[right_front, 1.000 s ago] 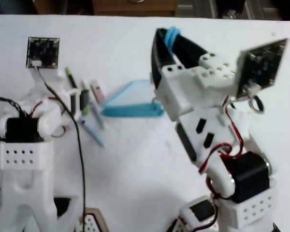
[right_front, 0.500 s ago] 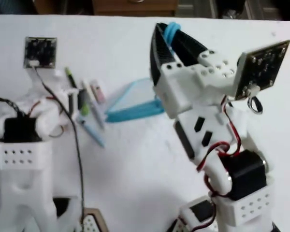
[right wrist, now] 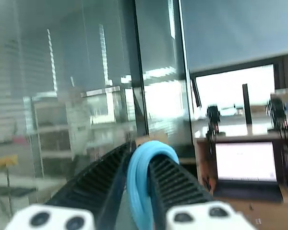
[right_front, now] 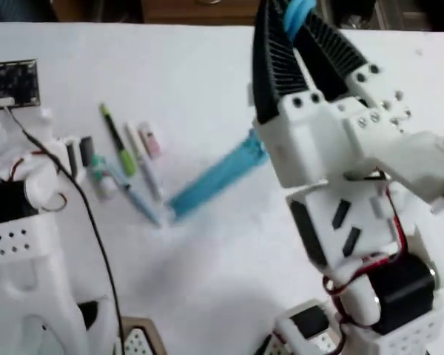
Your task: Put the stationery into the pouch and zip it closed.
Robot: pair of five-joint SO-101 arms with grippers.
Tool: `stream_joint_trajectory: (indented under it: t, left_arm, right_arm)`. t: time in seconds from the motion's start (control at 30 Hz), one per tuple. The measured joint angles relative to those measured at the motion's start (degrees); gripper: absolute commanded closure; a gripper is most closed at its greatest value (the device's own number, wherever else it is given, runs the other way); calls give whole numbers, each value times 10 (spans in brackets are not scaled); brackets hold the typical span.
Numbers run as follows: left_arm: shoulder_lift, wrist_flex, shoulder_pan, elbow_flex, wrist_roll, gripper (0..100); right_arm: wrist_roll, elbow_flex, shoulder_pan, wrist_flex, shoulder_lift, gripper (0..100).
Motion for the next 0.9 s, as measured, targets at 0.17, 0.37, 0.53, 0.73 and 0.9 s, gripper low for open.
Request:
stream_joint_trajectory:
  t: [0.17,0.37,0.53,0.73,0.9]
  left_arm:
    - [-1,14,-5,0,0,759]
    - [-1,41,-5,-8,0,759]
    - [-1,64,-5,-51,0,759]
    - [-1,65,-5,-64,0,758]
    - [-1,65,-5,-66,0,758]
  right_arm:
    - [0,-11,-1,26,18,981]
    - [0,-7,-1,88,84,981]
    - [0,-6,-1,48,101,981]
    - [0,-18,-19,-47,103,981]
    - [0,-72,-62,-55,102,981]
